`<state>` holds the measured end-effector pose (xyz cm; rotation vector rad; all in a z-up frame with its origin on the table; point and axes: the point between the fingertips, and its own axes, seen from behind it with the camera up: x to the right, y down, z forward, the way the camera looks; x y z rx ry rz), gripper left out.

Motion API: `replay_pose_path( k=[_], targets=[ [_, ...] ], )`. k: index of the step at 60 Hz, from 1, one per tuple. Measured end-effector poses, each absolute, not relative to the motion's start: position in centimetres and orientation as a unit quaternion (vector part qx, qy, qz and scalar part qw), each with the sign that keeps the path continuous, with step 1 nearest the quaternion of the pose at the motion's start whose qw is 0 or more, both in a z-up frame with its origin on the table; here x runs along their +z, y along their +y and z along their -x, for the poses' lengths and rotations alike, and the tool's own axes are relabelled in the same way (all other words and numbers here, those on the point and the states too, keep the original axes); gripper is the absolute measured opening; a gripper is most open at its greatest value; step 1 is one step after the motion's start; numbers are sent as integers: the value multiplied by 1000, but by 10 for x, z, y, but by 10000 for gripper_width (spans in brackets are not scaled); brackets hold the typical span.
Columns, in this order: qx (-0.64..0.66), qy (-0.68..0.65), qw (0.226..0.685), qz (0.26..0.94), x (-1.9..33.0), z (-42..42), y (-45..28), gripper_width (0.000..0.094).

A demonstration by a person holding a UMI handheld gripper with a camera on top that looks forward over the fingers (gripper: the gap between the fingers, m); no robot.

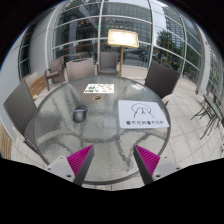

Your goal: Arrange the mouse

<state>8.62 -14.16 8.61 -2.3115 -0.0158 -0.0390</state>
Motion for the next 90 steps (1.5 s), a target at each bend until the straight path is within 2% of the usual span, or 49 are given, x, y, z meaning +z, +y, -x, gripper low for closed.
replay_pose_path(
  k=[12,19,40,42,48,50,55,63,68,73,75,81,90],
  targets=[
    [28,-15,387,922,42,4,-105,854],
    [34,-27,378,925,18,44,-54,848],
    [28,-15,374,927,-12,75,75,834],
    [25,-17,373,927,-13,76,81,804],
    [27,-29,364,930,-20,84,90,637],
    [19,-32,364,930,-19,81,93,532],
    [28,-26,355,934,-20,81,92,489],
    [25,-37,351,935,-20,81,93,312],
    [37,-41,342,938,-20,82,92,306],
    [44,-49,327,943,-10,75,96,306],
    [46,-58,333,940,6,70,99,305],
    [57,-69,388,917,87,37,121,306],
    [8,-64,478,876,215,-82,147,307]
  ],
)
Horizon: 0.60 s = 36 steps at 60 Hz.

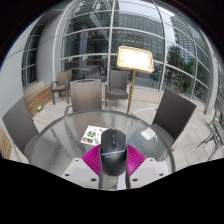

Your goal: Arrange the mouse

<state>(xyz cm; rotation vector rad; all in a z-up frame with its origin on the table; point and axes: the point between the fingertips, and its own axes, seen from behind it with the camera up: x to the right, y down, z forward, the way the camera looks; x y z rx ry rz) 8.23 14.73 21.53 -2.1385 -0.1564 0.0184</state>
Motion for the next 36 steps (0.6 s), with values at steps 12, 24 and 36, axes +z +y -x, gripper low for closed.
replay_pose_path(
  k=[12,24,36],
  targets=[
    [-25,-34,495,868,228,-230,143,305],
    [3,-20,377,926,69,-271,126,303],
    [11,-32,321,946,-4,-269,116,304]
  ],
)
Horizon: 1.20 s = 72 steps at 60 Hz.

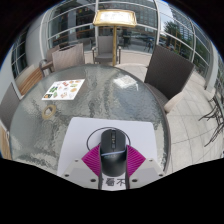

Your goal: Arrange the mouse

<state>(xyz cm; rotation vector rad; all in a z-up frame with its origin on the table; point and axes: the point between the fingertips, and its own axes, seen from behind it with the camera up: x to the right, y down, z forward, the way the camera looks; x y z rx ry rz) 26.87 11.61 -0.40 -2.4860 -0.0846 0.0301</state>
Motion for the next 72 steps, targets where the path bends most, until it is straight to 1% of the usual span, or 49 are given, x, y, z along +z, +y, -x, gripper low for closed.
replay_pose_path(
  k=[3,6,7,11,17,19,20,23,24,28,34,42,48,56,64,72],
  targets=[
    [7,-32,308,951,-16,-271,112,313],
    [4,-40,315,948,-16,-272,113,316],
    [4,-42,314,949,-16,-271,112,357],
    [2,-47,312,949,-18,-273,113,396],
    [11,-37,312,949,-20,-272,114,494],
    [8,-31,311,950,-19,-276,113,567],
    [3,-28,310,950,-19,-279,113,622],
    [-11,-29,305,952,-16,-285,110,827],
    [-15,-30,303,952,-13,-286,109,875],
    [-34,-36,309,950,6,-288,105,858],
    [-51,-29,338,939,56,-275,97,859],
    [-46,-21,375,926,123,-226,70,865],
    [-40,-17,398,916,162,-183,39,867],
    [-29,-20,412,911,190,-123,-4,858],
    [-10,-20,425,905,201,-71,-43,861],
    [1,-14,432,902,204,-41,-69,858]
  ],
)
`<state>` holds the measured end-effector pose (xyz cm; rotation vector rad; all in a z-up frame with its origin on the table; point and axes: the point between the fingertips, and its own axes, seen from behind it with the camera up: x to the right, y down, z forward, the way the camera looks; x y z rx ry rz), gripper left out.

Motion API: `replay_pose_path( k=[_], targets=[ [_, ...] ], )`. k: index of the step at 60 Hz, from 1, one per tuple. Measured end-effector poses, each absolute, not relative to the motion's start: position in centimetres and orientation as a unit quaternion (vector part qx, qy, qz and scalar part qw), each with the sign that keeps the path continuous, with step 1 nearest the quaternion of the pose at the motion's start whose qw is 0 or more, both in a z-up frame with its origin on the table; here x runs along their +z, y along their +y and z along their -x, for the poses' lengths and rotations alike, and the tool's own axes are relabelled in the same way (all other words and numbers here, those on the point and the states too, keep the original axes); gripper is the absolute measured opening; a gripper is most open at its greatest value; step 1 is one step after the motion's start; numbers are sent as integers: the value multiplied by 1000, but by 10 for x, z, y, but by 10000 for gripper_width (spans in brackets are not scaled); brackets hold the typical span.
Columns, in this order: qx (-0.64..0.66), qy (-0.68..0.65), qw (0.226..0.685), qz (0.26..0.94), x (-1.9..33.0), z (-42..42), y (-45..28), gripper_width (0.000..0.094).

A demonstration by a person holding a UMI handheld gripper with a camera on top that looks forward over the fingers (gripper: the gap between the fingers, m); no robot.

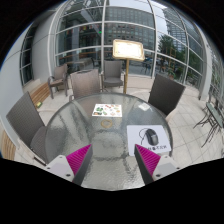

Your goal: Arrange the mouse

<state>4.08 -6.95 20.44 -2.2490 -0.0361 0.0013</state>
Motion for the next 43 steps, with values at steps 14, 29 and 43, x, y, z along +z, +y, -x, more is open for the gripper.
replay_pose_path(
  k=[14,29,43],
  targets=[
    [-6,-7,443,896,215,-28,-94,857],
    [-9,-2,447,895,218,-26,-102,858],
    [-8,2,439,898,213,-25,-107,857]
  ],
)
